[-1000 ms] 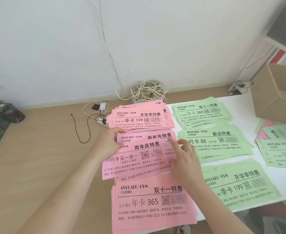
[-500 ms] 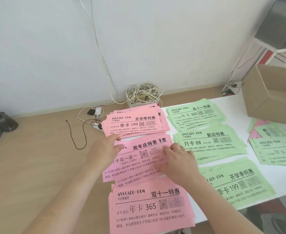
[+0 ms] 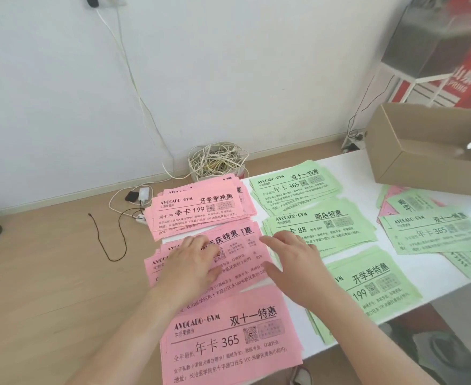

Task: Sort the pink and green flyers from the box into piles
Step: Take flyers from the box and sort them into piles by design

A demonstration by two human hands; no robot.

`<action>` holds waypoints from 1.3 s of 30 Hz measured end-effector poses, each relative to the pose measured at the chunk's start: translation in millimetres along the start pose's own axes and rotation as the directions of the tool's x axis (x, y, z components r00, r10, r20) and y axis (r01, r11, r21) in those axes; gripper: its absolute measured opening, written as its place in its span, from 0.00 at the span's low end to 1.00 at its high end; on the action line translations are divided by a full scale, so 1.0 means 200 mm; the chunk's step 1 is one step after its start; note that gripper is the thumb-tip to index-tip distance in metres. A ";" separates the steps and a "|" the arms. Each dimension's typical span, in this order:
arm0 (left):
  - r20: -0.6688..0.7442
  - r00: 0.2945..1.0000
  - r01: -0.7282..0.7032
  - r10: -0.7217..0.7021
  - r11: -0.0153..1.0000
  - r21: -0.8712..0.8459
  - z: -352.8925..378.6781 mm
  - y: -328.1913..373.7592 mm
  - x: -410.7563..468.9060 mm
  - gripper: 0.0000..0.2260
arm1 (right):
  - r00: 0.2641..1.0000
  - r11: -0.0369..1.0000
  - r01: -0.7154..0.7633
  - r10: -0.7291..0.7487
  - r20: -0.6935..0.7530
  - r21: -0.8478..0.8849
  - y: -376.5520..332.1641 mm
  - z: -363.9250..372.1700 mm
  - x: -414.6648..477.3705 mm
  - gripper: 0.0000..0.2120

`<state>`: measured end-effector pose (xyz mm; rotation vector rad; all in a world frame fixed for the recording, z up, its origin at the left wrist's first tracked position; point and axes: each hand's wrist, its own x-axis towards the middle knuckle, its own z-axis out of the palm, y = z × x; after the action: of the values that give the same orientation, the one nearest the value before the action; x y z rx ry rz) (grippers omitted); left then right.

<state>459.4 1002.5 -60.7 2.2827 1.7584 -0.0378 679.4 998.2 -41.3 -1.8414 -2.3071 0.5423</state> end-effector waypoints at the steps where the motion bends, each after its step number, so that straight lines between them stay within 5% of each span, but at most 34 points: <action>1: -0.024 1.000 -0.020 0.020 1.000 -0.015 -0.02 0.04 0.01 0.17 | 1.000 1.000 -0.002 0.003 -0.026 0.027 0.06 -0.06 -0.05 0.23; 7: -0.122 0.969 -0.229 0.214 0.966 -0.121 -0.15 0.45 0.11 0.15 | 0.979 0.982 -0.181 0.185 -0.089 0.044 0.55 -0.36 -0.28 0.23; 15: -0.021 0.909 -0.417 0.417 0.902 -0.110 -0.02 1.22 0.44 0.17 | 0.897 0.897 -0.439 0.441 0.030 -0.057 1.26 -0.45 -0.39 0.34; 22: 0.211 0.904 -0.397 0.372 0.913 0.093 0.23 1.83 0.80 0.30 | 0.907 0.903 -0.407 0.417 0.056 -0.138 1.61 -0.41 -0.37 0.32; 27: 0.225 0.942 -0.297 0.248 0.930 0.218 0.28 1.95 0.93 0.29 | 0.961 0.937 -0.271 0.276 -0.012 -0.221 1.72 -0.45 -0.37 0.24; 33: 0.102 0.957 -0.291 0.272 0.913 0.286 0.25 1.96 0.95 0.12 | 0.937 0.934 -0.345 0.349 -0.022 0.095 1.89 -0.57 -0.34 0.25; 39: 0.119 0.948 -0.317 0.295 0.910 0.266 0.23 1.96 0.95 0.12 | 0.799 0.718 -0.537 0.601 -0.006 0.442 2.07 -0.68 -0.26 0.25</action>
<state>889.9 1080.8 -66.1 2.6963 1.4127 -0.3323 1114.3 1049.9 -59.7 -2.2390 -1.3325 0.8592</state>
